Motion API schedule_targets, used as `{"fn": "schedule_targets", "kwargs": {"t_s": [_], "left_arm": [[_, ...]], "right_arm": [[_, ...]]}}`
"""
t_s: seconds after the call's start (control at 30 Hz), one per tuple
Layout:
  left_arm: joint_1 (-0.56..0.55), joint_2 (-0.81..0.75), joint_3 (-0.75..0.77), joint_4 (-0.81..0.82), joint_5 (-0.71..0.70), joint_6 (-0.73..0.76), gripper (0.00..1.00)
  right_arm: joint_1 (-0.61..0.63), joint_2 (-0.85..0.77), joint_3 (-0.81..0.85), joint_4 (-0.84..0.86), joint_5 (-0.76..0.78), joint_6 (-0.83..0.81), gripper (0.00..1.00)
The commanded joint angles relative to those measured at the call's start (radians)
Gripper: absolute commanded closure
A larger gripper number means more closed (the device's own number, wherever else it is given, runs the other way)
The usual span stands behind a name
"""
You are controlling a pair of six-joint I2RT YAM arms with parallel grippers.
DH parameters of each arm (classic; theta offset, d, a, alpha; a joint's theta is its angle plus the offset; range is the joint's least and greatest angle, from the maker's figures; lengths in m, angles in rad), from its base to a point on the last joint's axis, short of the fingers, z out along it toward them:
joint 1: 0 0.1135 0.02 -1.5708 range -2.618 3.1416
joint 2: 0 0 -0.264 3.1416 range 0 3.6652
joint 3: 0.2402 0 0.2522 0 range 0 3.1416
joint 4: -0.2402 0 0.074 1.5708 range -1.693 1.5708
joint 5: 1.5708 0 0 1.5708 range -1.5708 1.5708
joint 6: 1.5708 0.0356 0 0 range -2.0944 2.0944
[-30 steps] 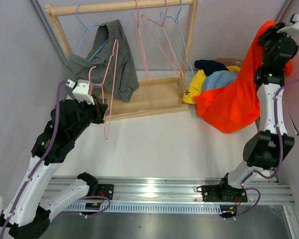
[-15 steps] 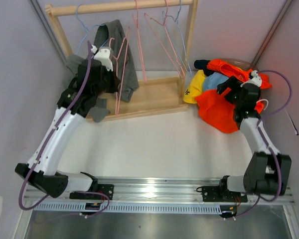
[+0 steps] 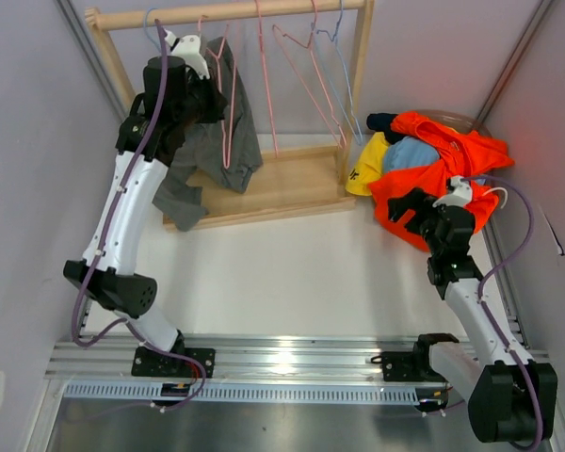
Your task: Remove the shorts from the hanger
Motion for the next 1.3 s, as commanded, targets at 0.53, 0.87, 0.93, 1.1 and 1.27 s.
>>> {"fn": "schedule_targets", "kwargs": {"t_s": [0.53,0.87,0.93,1.1,1.27], "left_arm": [[0.020,0.237,0.291,0.074,0.025,-0.062,1.00],[0.027,0.272,0.278,0.082,0.105,-0.053,0.71],[0.027,0.219,0.250,0.109,0.146,-0.042,0.56],[0.027,0.017,0.069,0.153,0.197,-0.042,0.36],[0.025,-0.266,-0.201,0.254,0.209,0.002,0.30]], "right_arm": [[0.078,-0.028,-0.013,0.023,0.008,-0.047,0.01],[0.084,-0.025,-0.026,0.029,0.006,-0.052,0.01],[0.086,-0.025,-0.029,0.031,0.006,-0.050,0.01],[0.094,-0.017,-0.039,0.054,0.009,-0.044,0.01],[0.106,-0.016,-0.048,0.060,0.012,-0.046,0.01]]}}
